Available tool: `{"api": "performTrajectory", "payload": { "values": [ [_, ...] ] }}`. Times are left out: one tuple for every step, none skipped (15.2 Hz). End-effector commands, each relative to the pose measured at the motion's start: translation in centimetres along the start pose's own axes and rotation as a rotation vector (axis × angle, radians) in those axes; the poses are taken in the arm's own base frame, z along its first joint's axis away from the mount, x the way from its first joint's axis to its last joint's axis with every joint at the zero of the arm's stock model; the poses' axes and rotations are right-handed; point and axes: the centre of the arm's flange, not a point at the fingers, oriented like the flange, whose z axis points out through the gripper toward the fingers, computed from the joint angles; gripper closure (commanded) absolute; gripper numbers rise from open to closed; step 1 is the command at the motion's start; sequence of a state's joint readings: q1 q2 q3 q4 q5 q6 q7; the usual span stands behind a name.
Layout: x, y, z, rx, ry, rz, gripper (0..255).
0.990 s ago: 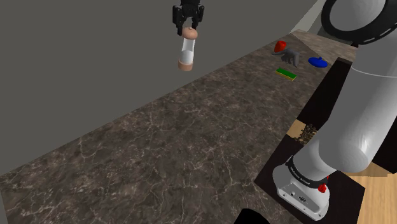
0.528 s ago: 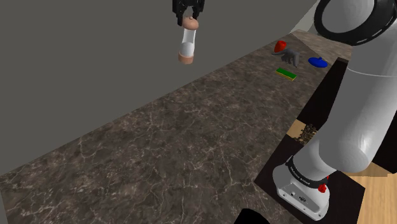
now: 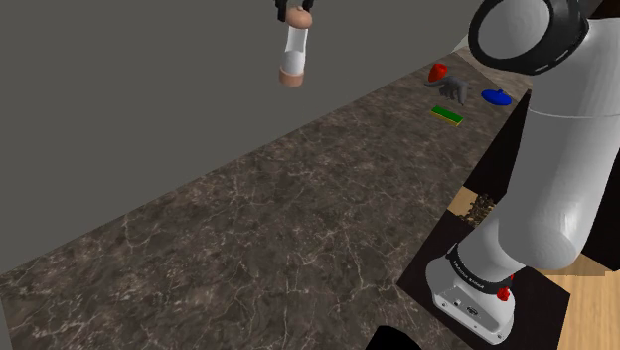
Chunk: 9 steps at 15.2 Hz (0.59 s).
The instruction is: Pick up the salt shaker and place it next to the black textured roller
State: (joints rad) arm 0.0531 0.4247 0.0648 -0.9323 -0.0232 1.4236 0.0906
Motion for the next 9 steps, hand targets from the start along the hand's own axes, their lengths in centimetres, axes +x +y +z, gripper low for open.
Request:
{"api": "performTrajectory", "payload": {
  "values": [
    [0.0, -0.1, -0.9, 0.000, 0.000, 0.000, 255],
    [-1.2, -0.6, -1.0, 0.000, 0.000, 0.000, 255],
    [-2.4, -1.1, -1.1, 0.000, 0.000, 0.000, 255],
    [-3.6, -1.7, -1.1, 0.000, 0.000, 0.000, 255],
    [-4.8, -2.2, -1.2, 0.000, 0.000, 0.000, 255],
    [-6.0, -2.7, -1.3, 0.000, 0.000, 0.000, 255],
    [-7.2, -3.3, -1.4, 0.000, 0.000, 0.000, 255],
    [-8.4, -3.8, -1.4, 0.000, 0.000, 0.000, 255],
    [-9.6, -4.3, -1.5, 0.000, 0.000, 0.000, 255]
  ]
}}
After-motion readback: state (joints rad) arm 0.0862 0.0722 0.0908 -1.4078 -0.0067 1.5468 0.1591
